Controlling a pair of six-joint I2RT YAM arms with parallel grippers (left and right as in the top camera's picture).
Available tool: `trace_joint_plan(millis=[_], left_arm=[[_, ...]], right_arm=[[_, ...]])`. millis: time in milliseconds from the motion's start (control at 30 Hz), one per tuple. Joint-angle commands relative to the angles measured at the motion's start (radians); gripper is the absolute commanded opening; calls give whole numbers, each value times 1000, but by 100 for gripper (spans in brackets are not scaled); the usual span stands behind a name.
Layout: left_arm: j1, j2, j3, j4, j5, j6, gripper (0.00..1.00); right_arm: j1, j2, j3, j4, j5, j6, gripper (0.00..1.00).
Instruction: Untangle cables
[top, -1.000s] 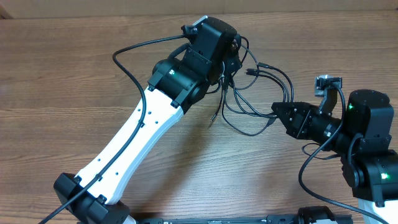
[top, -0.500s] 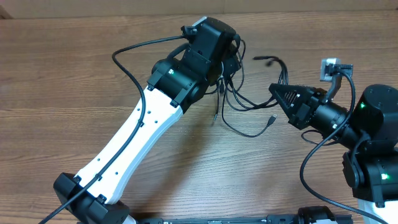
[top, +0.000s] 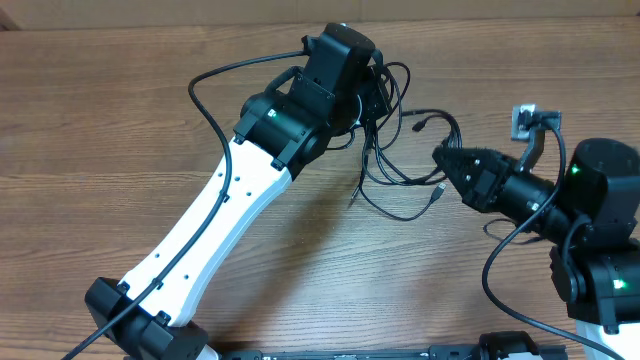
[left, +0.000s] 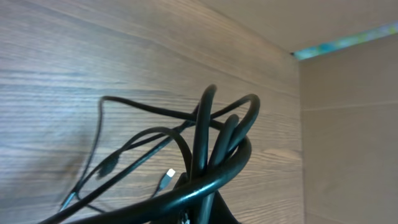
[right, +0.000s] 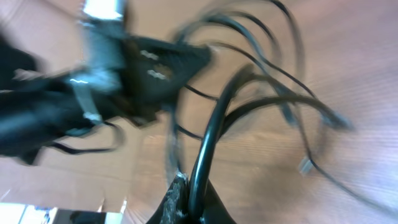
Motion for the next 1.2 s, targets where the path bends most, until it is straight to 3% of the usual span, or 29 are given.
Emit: trace_joint_plan(millis=[0,167,300,467,700,800,1000,1167], left_arm=[[6,-16,17,53,76,48,4],[5,-16,17,244,265,248,4],[6,-16,17,333,410,380,4],[19,-16,17,340,409,389,4],[41,-16,17,345,374,388,4],[41,-16,17,343,275,338,4],[41,-16,17,326,43,50,4],[41,-16,17,313,-11,-40,4]], right_arm=[[0,-15,3,-76,143,3,4],[0,-15,3,-199,232,3,4],[0,-15,3,-236,250,3,10],[0,-15,3,-289,292,3,4],[0,-15,3,-383,293,2,4],[0,-15,3,-409,309,-1,4],[0,-15,3,-422,322,0,4],[0,-15,3,-431,322,3,4]])
